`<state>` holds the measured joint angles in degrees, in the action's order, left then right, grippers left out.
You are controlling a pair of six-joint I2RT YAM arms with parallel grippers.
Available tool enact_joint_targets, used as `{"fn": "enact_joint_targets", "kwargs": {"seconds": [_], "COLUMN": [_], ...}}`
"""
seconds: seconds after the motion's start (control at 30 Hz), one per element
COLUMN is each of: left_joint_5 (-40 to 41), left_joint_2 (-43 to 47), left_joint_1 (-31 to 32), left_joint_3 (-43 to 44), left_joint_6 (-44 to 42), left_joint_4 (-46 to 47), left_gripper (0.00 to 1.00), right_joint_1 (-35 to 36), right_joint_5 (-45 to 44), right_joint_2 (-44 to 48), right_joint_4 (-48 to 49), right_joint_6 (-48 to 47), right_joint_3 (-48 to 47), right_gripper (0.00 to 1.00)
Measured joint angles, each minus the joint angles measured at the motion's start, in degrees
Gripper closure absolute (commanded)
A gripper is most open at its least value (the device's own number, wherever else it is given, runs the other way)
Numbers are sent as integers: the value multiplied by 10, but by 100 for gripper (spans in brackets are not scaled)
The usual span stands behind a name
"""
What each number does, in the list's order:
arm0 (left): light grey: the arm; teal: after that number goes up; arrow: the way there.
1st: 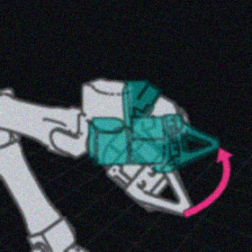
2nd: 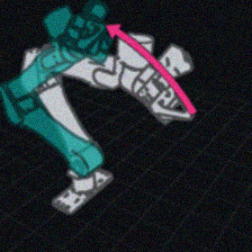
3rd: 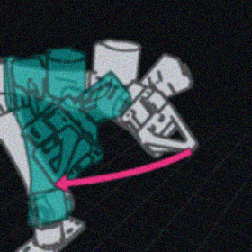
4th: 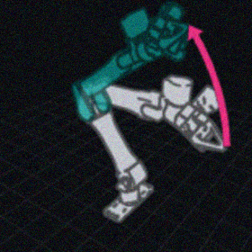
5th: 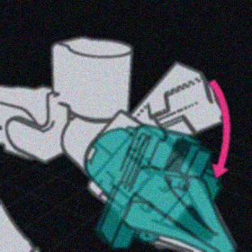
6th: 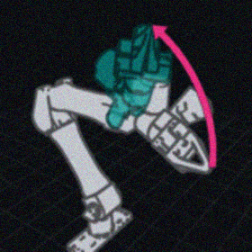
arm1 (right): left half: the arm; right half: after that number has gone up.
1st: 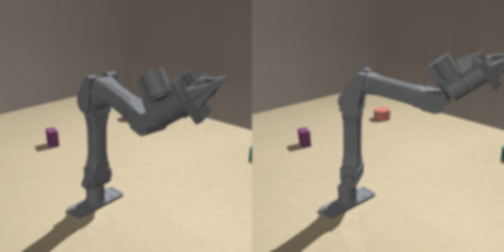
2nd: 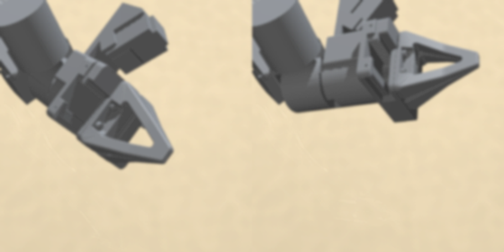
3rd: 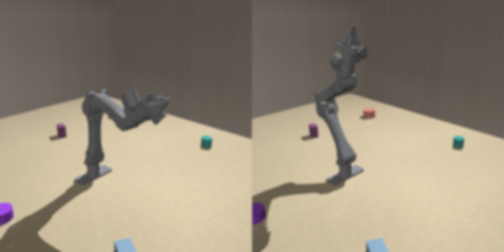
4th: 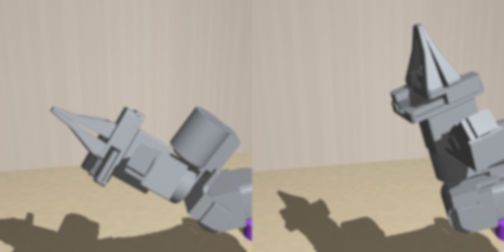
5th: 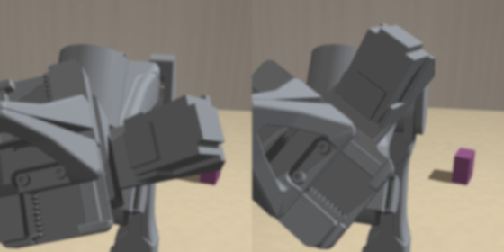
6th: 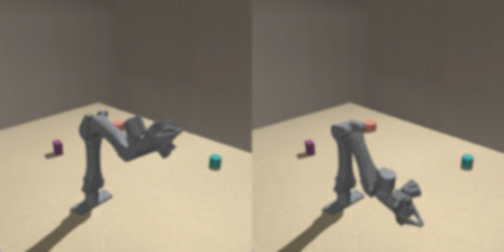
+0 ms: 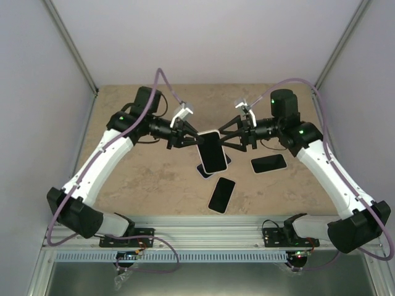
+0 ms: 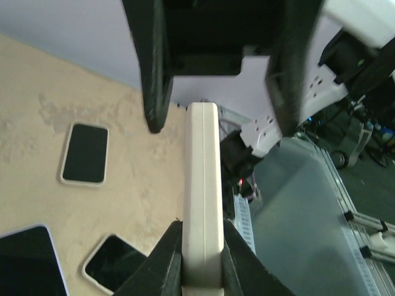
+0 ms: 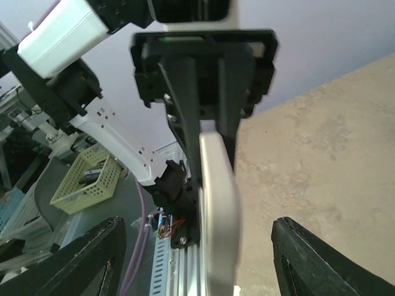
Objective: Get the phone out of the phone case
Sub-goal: Remove the phone case from the phone.
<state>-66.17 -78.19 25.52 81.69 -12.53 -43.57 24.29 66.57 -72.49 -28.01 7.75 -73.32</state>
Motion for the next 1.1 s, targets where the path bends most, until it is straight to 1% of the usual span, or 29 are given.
{"fn": "enact_joint_targets", "kwargs": {"seconds": [0.07, 0.17, 0.3, 0.5, 0.57, 0.83, 0.93, 0.97, 1.0, 1.03, 1.1], "left_joint_5": [12, 26, 40, 50, 52, 63, 64, 64, 65, 65, 66], "left_joint_2": [-21, -35, -36, -36, -36, -37, -38, -39, -40, -40, -43], "left_joint_1": [10, 19, 24, 35, 37, 41, 41, 41, 41, 41, 40], "left_joint_3": [10, 11, 16, 19, 19, 38, 39, 40, 41, 42, 49], "left_joint_6": [-43, -75, -90, -96, -95, -96, -93, -93, -93, -93, -88], "left_joint_4": [-51, -97, -119, -122, -122, -122, -128, -130, -131, -132, -135], "left_gripper": [100, 100, 100, 100, 100, 100, 100, 100, 97, 92, 77], "right_joint_1": [10, 23, 37, 48, 52, 63, 64, 65, 65, 65, 64], "right_joint_5": [-2, -7, -25, -45, -47, -54, -52, -51, -49, -49, -45], "right_joint_2": [0, 0, 0, 0, 0, -5, -6, -6, -7, -7, -9], "right_joint_4": [-12, -19, -30, -42, -42, -50, -49, -50, -50, -48, -43], "right_joint_6": [-12, -26, -41, -56, -59, -81, -89, -91, -91, -90, -82], "right_joint_3": [0, 8, 33, 52, 56, 65, 65, 65, 65, 65, 65], "right_gripper": [37, 43, 50, 56, 62, 91, 98, 99, 99, 99, 99]}}
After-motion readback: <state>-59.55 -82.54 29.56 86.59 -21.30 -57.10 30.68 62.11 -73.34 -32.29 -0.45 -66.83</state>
